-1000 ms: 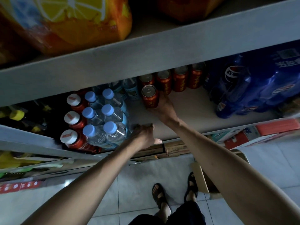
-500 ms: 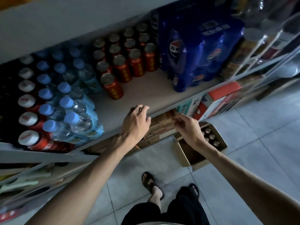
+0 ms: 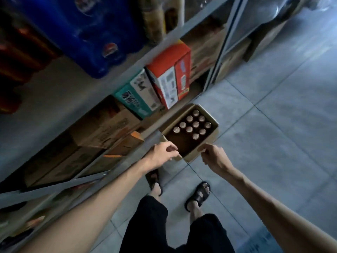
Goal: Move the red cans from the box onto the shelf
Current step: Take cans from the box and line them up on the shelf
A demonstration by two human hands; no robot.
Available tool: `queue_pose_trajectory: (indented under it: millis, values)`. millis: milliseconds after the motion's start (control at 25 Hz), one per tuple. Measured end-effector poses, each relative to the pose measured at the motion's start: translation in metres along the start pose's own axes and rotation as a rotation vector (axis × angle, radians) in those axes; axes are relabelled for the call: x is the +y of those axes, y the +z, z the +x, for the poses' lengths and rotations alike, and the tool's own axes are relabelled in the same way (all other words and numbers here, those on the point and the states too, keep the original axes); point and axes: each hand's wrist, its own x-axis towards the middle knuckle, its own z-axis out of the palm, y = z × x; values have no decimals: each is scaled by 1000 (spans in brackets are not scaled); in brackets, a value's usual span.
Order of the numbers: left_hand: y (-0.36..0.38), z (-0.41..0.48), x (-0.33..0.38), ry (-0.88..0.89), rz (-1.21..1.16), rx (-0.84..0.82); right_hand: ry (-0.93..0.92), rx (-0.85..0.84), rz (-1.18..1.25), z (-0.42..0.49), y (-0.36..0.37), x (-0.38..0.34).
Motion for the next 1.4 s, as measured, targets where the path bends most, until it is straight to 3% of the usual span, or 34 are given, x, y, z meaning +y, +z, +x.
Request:
queue_pose_trajectory:
  millis: [200, 520, 720, 960, 1080, 1160, 1280, 1400]
  values:
    - [60, 126, -41, -133, -123, -75, 81, -70, -68, 100, 54, 92]
    - [140, 402, -194, -270, -337, -23, 65, -24, -484, 370, 217, 271]
    - [160, 476, -249, -326, -367, -3, -52, -29, -932, 454, 302, 319]
    - [176, 501, -257, -277, -344, -5, -117, 34, -1129, 470, 319, 328]
    - [179, 498, -261, -94, -89, 92, -73, 57, -864, 451, 301, 312]
    - [181, 491, -258, 31, 132, 50, 6, 65, -553, 428, 282, 295]
    - [180, 480, -240, 189, 270, -61, 150, -184, 75, 395, 247, 265]
    - [166, 469, -223, 230, 293, -2, 200, -354, 424, 384, 225, 251]
